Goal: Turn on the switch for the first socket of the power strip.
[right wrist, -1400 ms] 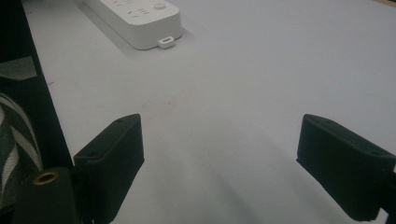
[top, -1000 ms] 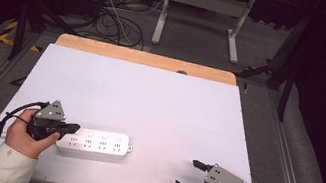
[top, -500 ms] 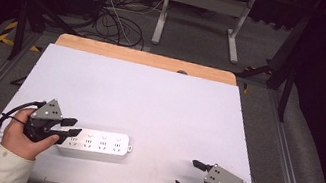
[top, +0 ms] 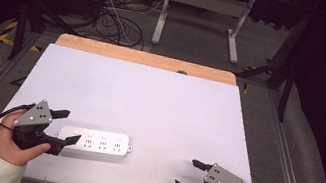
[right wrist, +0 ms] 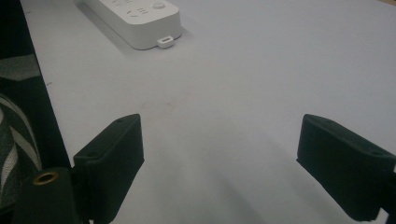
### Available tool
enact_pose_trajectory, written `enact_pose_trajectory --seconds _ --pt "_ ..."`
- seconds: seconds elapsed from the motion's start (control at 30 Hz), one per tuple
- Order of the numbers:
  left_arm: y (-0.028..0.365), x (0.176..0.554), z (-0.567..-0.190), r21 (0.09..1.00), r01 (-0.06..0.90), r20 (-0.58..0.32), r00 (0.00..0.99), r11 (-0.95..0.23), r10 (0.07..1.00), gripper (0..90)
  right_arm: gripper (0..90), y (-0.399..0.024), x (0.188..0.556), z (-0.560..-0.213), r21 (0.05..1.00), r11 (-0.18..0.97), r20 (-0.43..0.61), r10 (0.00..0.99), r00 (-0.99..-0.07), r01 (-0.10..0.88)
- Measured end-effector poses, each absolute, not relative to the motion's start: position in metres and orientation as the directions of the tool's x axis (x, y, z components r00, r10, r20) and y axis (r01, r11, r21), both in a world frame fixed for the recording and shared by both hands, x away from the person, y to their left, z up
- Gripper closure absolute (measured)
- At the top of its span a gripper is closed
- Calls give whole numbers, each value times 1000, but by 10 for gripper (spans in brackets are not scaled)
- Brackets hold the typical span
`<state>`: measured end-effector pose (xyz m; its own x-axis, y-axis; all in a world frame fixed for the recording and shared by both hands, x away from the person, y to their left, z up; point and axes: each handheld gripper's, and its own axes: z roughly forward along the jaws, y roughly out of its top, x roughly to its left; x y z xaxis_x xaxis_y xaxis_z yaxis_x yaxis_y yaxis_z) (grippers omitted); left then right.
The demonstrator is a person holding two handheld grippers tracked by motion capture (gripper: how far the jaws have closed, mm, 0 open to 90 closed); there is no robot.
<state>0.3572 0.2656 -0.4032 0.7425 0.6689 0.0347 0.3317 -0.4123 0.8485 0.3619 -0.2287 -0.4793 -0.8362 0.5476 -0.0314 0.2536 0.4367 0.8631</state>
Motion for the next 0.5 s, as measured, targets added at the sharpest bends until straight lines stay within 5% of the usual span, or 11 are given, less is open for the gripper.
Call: enact_pose_trajectory --seconds 0.5 --pt "286 335 -423 903 257 30 761 -344 648 114 146 -228 361 -479 865 434 -34 549 -835 250"
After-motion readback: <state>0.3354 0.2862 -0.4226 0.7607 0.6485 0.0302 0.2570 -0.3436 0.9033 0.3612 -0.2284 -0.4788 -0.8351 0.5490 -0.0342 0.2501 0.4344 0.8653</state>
